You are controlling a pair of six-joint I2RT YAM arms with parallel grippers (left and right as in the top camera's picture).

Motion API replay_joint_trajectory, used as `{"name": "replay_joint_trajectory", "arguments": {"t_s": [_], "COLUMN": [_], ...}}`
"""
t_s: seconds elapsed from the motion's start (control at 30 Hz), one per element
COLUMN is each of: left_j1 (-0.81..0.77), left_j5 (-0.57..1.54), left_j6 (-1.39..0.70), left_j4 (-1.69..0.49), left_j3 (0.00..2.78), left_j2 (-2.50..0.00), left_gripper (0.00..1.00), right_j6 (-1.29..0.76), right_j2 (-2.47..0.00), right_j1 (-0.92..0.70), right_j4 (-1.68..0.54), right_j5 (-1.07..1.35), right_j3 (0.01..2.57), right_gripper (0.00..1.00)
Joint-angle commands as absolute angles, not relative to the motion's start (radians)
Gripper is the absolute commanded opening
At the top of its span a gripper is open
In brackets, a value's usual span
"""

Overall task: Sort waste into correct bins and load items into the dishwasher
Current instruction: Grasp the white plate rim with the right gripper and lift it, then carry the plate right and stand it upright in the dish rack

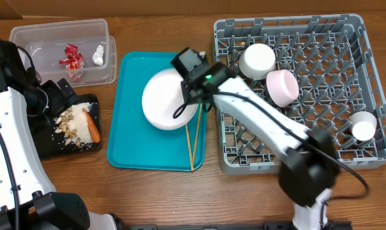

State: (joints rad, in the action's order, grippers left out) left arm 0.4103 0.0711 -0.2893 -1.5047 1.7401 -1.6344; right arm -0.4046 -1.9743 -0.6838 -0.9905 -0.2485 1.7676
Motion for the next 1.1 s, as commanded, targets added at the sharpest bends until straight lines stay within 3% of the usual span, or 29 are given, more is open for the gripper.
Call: {"name": "replay_joint_trajectory", "arguments": {"t_s": [0.0, 0.27, 0.53, 0.8, 1.07], "left_j1": [0.411, 0.411, 0.411, 0.411, 0.411], "left_j5": [0.072, 0.072, 0.072, 0.072, 0.073], "left_j6": [-0.292, -0.292, -0.292, -0.292, -0.292], "left_j4": [-1.507, -1.506, -1.502, -1.503, -1.513], "left_j3": [1.743, 1.743, 1.743, 1.743, 1.743], "left_j2": [-1.636, -1.636, -1.636, -1.636, -1.636], "left_gripper": [1.0, 1.0, 1.0, 1.0, 1.0], "right_j6": [-0.366, -0.25, -0.325, -0.368, -0.367], "right_j2": [-1.806, -1.655, -1.656, -1.718, -1.811], "right_j1": [-0.645, -0.447, -0.178, 0.033, 0.083], "right_j4": [-1.005, -1.057, -1.036, -0.995, -0.938], "right_j5": [-0.441, -0.892, -1.237, -1.236, -1.211], "right_j3": [1.82, 1.82, 1.785, 1.722, 1.705], "right_gripper": [0.04, 0.04, 0.04, 0.04, 0.04]}}
